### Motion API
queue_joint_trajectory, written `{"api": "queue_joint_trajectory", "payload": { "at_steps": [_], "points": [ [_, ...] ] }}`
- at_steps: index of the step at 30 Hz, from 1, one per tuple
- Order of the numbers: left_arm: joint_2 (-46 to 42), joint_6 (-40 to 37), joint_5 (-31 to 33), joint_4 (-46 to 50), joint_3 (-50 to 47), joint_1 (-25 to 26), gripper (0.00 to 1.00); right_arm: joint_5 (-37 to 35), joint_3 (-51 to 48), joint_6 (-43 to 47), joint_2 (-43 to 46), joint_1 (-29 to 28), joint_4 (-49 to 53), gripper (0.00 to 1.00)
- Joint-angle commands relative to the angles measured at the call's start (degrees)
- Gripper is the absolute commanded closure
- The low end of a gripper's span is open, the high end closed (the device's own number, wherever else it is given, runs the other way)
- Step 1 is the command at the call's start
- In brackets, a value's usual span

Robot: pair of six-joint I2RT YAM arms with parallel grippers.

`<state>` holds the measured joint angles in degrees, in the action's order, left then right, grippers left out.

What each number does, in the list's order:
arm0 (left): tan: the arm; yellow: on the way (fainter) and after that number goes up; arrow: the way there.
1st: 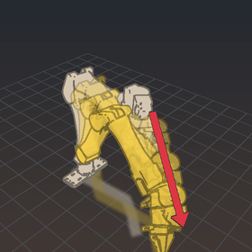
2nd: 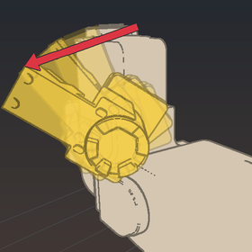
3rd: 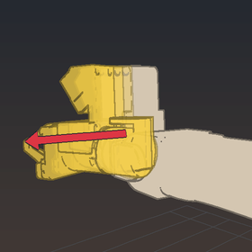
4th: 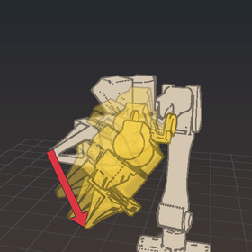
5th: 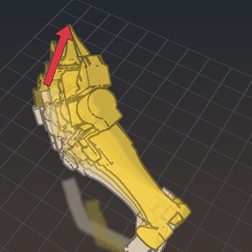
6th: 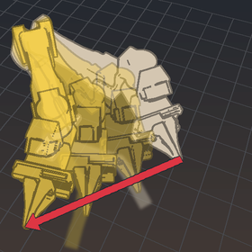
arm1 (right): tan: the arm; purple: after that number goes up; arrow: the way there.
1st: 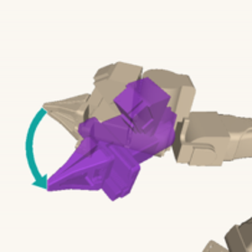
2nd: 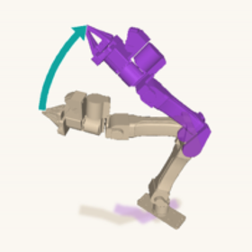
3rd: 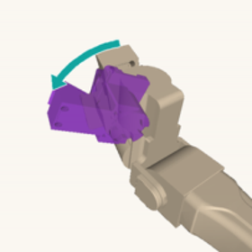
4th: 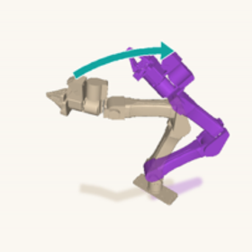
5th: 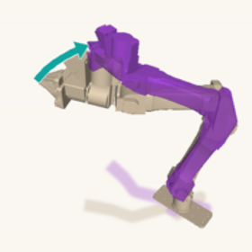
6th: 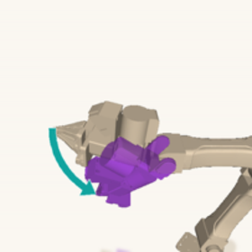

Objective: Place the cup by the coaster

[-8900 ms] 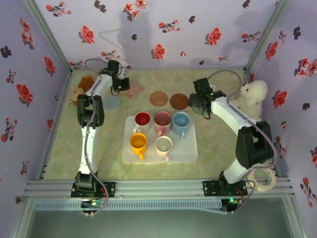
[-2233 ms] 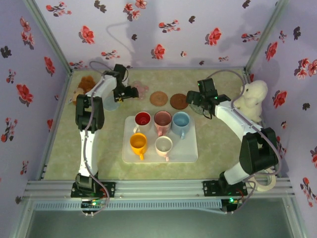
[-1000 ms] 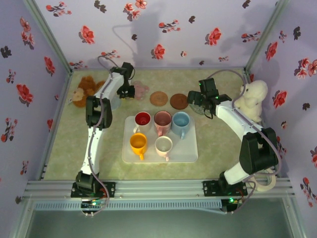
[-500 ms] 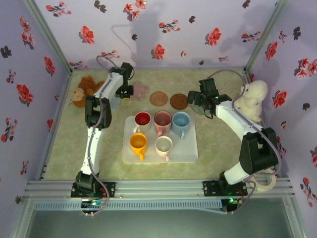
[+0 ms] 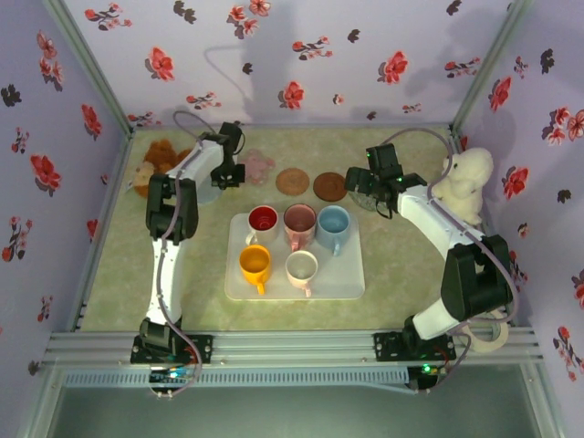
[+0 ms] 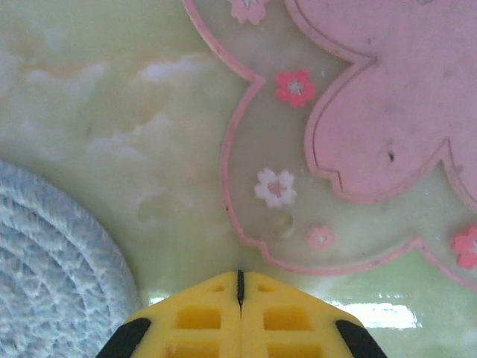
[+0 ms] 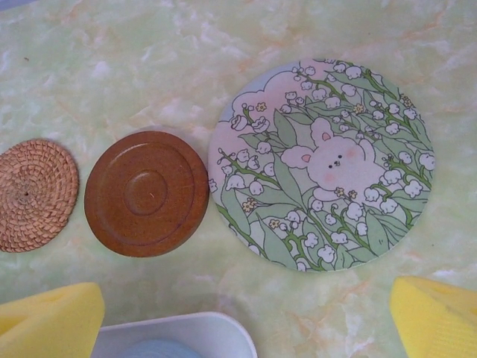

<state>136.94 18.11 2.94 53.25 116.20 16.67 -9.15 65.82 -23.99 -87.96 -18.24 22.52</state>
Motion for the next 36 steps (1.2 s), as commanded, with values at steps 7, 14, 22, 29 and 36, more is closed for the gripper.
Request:
{"api": "queue_joint_trajectory", "payload": {
  "at_steps": [7, 14, 22, 29, 36],
  "points": [
    [-1.7, -0.3, -2.9, 7.2, 4.7, 0.6, 0.92, 0.1, 1.3, 0.6, 0.0, 0.2, 0.7, 0.01],
    [1.3, -1.5, -2.9, -2.1, 13.0, -0.4, 0.87, -0.2, 1.5, 0.5, -0.7, 0.2, 1.1, 0.01],
    [10.6, -0.4, -5.7, -8.6, 21.6, -2.6, 0.74, -0.7, 2.4, 0.3, -1.1, 0.2, 1.6, 0.01],
    [15.4, 1.7, -6.6, -11.2, 23.0, -3.8, 0.73, -2.3, 2.5, 0.6, -0.3, 0.2, 2.7, 0.01],
    [15.2, 2.6, -8.2, -16.7, 22.8, -4.8, 0.72, -2.0, 3.4, 0.4, -1.4, 0.2, 3.2, 0.01]
  ]
}}
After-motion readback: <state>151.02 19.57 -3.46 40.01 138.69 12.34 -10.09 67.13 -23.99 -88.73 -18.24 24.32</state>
